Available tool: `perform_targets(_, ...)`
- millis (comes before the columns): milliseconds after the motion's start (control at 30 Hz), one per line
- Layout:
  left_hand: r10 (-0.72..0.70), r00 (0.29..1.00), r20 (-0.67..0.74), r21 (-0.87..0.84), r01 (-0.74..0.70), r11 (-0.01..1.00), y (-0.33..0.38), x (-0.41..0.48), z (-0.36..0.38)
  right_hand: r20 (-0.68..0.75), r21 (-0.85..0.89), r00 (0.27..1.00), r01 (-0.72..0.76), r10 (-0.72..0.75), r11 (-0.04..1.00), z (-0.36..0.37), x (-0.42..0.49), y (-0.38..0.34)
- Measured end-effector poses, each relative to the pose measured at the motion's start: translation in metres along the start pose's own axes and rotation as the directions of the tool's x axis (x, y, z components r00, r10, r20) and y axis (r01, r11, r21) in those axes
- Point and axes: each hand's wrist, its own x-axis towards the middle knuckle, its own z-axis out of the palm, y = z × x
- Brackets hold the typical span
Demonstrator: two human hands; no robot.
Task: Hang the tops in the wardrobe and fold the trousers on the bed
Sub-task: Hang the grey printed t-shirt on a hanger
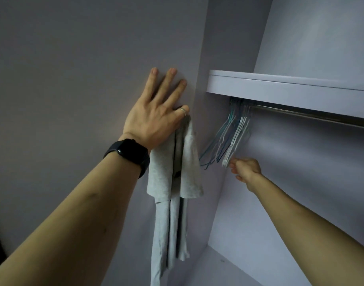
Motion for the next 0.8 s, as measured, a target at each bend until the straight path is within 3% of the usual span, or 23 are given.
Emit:
perform_targets(200, -0.001, 0.997, 0.072, 0.039, -0.001, 0.999, 0.003, -0.005, -0.002, -0.106, 0.071, 0.994, 0.013, -0.005, 0.997, 0.019, 0.005, 0.008)
perform_targets(433, 0.007, 0.999, 0.037, -0.021, -0.006, 1.0, 0.0, -0.005, -0.003, -0.226, -0.146, 0.969, 0.069, -0.101, 0.987, 0.022, -0.01, -0.007)
perform_targets(600, 0.03, 0.999, 0.027, -0.067, -0.029, 0.997, 0.0, -0.009, -0.001, -0.457, -0.345, 0.875, -0.011, -0.157, 0.939, -0.003, -0.04, -0.037)
perform_targets(800, 0.053, 0.998, -0.023, -0.199, -0.056, 0.978, -0.003, -0.006, -0.011, -0.437, -0.368, 0.886, -0.017, -0.156, 0.93, -0.056, -0.07, -0.046)
